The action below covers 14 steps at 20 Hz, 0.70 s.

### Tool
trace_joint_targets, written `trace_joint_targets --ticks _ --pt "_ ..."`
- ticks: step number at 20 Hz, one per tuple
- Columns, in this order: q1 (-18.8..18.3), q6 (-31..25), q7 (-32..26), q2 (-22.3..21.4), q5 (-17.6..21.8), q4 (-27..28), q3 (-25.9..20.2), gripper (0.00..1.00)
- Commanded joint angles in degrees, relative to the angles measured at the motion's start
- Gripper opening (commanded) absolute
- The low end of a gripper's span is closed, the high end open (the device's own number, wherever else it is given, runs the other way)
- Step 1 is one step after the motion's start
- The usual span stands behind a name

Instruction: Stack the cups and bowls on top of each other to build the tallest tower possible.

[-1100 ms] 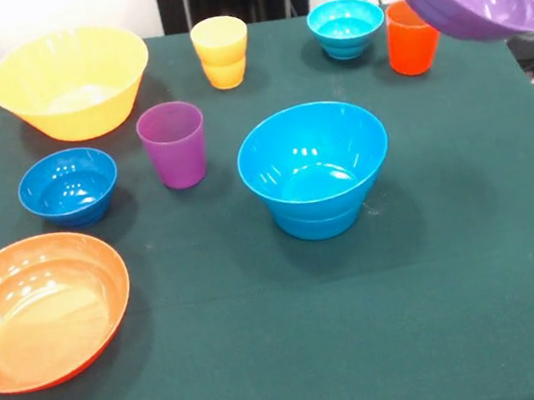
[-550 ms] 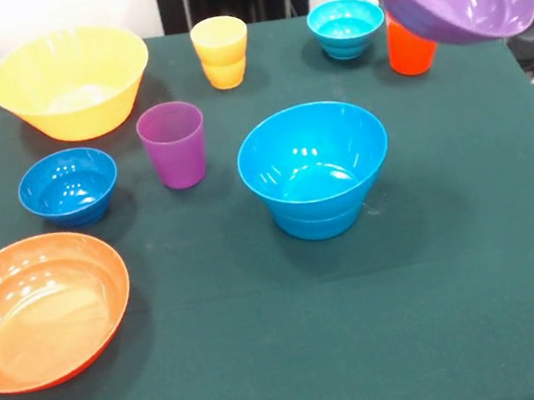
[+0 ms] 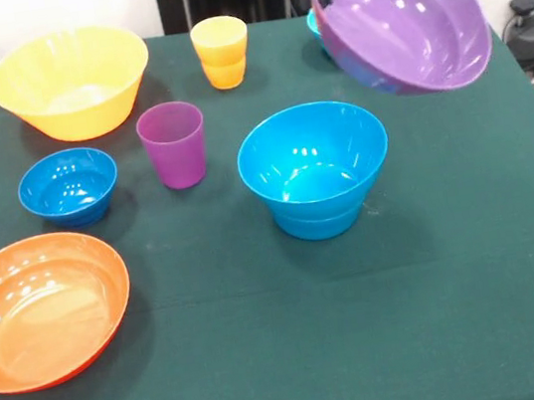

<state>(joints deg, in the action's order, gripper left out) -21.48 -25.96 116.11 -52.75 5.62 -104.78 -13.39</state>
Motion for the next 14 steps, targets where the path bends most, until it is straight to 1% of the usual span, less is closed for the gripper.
trace_joint_targets --ticks 1,5,10,14 --pt "-3.5 -5.6 -15.3 4.8 7.1 4.5 -10.0 0.00" --pt "-5.6 -7.0 -15.5 5.2 8.7 5.4 -12.2 0.00" --pt "-7.0 -6.3 -14.4 7.6 11.8 7.5 -13.8 0.00" --pt "-7.9 -4.9 -13.1 8.4 13.9 7.3 -14.7 0.00"
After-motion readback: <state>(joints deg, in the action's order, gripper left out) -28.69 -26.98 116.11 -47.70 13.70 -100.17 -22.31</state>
